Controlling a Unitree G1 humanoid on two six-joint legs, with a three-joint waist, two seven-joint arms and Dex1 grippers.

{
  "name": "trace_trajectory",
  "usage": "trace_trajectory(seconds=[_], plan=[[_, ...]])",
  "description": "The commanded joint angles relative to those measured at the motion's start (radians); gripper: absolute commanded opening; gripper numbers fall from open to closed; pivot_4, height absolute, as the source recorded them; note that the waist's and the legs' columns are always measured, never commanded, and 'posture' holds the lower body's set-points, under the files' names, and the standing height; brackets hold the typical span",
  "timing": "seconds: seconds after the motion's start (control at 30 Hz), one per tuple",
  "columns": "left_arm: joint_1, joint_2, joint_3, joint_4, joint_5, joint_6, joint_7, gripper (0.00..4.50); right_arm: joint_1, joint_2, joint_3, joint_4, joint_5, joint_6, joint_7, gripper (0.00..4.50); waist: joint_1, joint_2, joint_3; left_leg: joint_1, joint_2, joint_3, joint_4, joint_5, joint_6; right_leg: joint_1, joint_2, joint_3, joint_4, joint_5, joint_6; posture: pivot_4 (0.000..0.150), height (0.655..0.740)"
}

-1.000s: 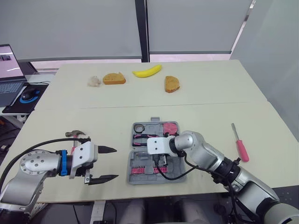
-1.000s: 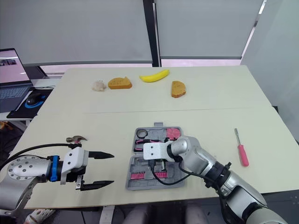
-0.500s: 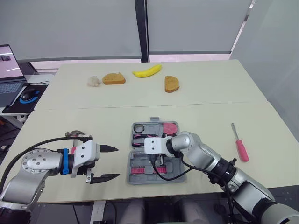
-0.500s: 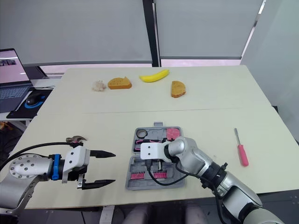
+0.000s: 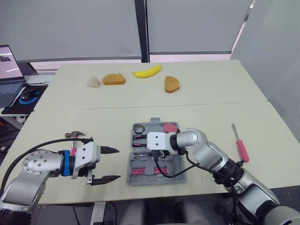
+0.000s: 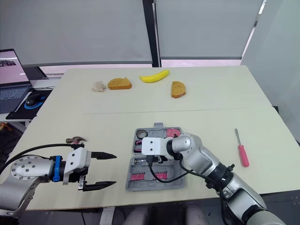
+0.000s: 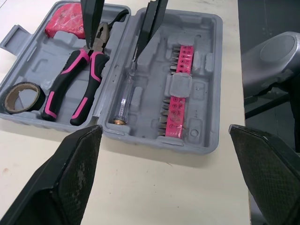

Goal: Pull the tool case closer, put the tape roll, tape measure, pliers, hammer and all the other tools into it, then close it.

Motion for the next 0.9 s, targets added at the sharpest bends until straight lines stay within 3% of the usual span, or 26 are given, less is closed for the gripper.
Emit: trace_trajectory(seconds=[0.03,0.23,0.73,0.9], plan=[[-0.008,0.001,0.001,-0.006,0.001,-0.009,0.003,4.50,-0.006,0.012,0.000,0.003,0.010,-0.026,0.005,1.29,0.000,0.000,0.000,0.000,0.000,0.000,0.000,0.000,0.000,0.000,0.000,0.000,0.000,0.000,0.000,0.150,0.7400],[-0.009,0.002,0.000,-0.008,0.003,-0.008,0.003,4.50,-0.004,0.036,0.017,0.075,-0.003,-0.048,0.000,0.02,0.000,0.000,0.000,0.000,0.000,0.000,0.000,0.000,0.000,0.000,0.000,0.000,0.000,0.000,0.000,0.150,0.7400],[0.003,0.002,0.006,-0.002,0.005,-0.010,0.005,4.50,0.014,0.033,0.056,0.192,-0.063,-0.088,-0.011,0.02,0.000,0.000,0.000,0.001,0.000,0.000,0.000,0.000,0.000,0.001,0.000,0.000,0.000,0.000,0.000,0.150,0.7400],[0.031,-0.005,0.044,0.007,-0.018,-0.002,0.015,4.50,0.038,0.057,-0.030,0.060,0.016,-0.056,-0.008,0.02,0.000,0.000,0.000,0.002,0.000,0.000,0.000,0.000,0.000,0.001,0.000,0.000,0.000,0.000,0.000,0.150,0.7400]])
